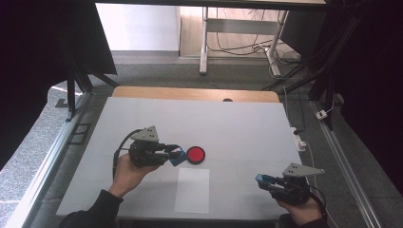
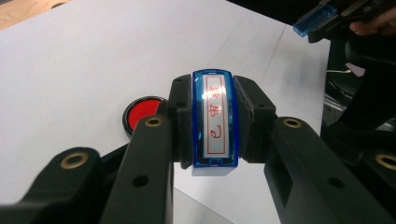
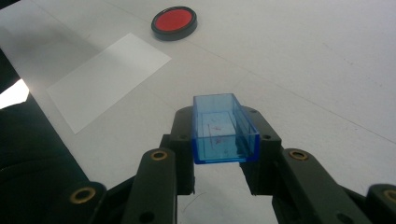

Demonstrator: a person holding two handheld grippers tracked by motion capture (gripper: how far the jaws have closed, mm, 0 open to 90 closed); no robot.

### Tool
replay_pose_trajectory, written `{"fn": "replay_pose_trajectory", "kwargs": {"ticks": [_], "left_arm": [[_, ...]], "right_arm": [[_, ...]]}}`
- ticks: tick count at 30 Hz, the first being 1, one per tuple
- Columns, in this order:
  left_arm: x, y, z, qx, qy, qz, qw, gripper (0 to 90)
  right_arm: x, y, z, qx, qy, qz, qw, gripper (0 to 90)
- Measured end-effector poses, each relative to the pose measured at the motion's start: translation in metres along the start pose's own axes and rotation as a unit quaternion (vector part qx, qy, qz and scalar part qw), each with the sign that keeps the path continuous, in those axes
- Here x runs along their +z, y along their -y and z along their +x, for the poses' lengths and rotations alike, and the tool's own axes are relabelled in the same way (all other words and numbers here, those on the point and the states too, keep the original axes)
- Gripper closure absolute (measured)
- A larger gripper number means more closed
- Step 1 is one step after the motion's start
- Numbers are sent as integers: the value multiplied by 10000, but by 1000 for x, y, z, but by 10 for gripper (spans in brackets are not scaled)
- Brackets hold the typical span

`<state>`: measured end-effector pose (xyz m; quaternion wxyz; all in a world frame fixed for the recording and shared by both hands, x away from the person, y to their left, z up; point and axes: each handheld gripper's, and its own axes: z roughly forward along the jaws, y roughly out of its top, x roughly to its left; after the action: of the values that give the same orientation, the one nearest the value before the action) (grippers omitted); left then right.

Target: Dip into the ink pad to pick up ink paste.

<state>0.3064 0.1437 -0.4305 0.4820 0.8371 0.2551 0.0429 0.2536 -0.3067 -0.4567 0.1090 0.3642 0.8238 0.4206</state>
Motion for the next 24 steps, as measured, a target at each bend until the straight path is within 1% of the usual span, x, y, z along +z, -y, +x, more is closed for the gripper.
{"fn": "replay_pose_trajectory", "kwargs": {"ticks": [1, 4, 6, 9, 12, 17, 24], "left_arm": [[2, -1, 1, -7, -2, 12, 10000, 701], [8, -3, 3, -9, 1, 96, 10000, 701], [12, -4, 4, -21, -21, 139, 9999, 701], [17, -6, 7, -39, -43, 198, 9998, 701], [21, -9, 9, -28, -59, 235, 9997, 701], [28, -13, 15, -75, -83, 275, 9996, 701], [43, -19, 24, -98, -186, 364, 9991, 701]], "right_arm": [[0, 0, 0, -26, -41, 11, 10000, 686], [0, 0, 1, -62, -48, 26, 10000, 686], [1, 0, 1, -70, -113, 22, 9999, 686], [1, 0, 2, -94, -131, 25, 9999, 685], [0, 0, 1, -85, -139, 21, 9999, 685], [0, 0, 0, -39, -160, 3, 9999, 685], [0, 0, 0, -20, -151, -9, 9999, 686]]}}
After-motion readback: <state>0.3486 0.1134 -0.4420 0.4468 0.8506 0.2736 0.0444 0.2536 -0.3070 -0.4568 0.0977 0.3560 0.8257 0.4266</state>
